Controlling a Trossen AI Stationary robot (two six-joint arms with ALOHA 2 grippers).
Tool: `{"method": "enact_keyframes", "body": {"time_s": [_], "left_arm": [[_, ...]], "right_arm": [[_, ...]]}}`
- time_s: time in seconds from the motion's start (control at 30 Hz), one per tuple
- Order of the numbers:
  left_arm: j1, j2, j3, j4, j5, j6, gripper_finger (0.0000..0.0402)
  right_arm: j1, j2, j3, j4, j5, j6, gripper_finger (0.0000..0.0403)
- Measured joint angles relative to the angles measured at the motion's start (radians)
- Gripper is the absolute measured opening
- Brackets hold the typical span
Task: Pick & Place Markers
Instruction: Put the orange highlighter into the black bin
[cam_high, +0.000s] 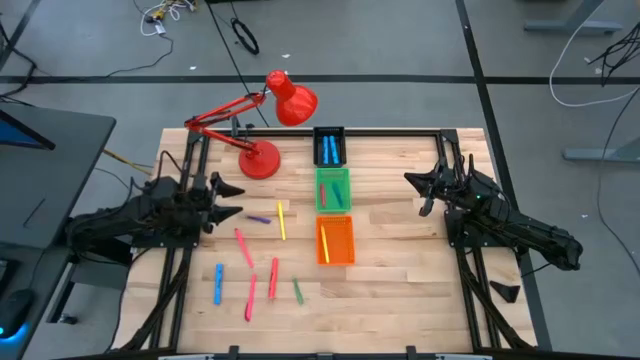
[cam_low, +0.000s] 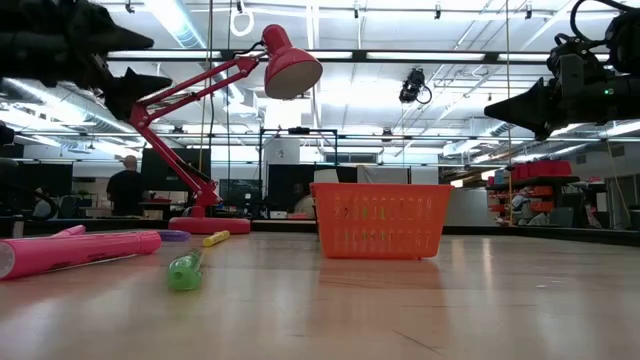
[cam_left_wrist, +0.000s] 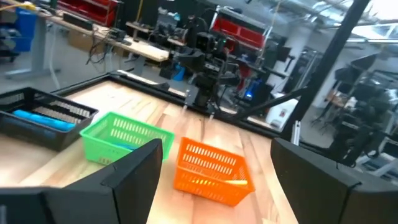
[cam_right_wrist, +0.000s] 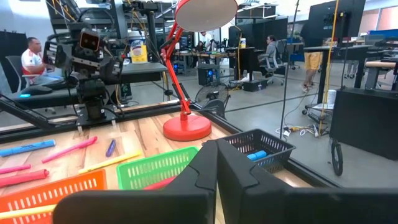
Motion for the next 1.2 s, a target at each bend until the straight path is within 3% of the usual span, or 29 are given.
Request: {"method": "enact_keyframes", "body": {"time_s": [0.37,0.57,0.83,1.2], "left_arm": [[0.000,0.078,0.225,-0.374,-0.085,-0.053,0.0307],[0.000,0.195,0.323,-0.453,-0.088,-0.062,0.0307],[0.000,0.379,0.430,-0.550,-0.060,-0.225,0.0307],[0.000,0.610,0.576,-0.666,-0.032,-0.341,0.0307]], "right_arm": [[0.000,0.000,0.000,0.000,0.000,0.000,0.0010],[0.000,0.000,0.000,0.000,0.000,0.000,0.0010],[0.000,0.000,0.000,0.000,0.000,0.000,0.0010],[0.000,0.000,0.000,0.000,0.000,0.000,0.0010]]}}
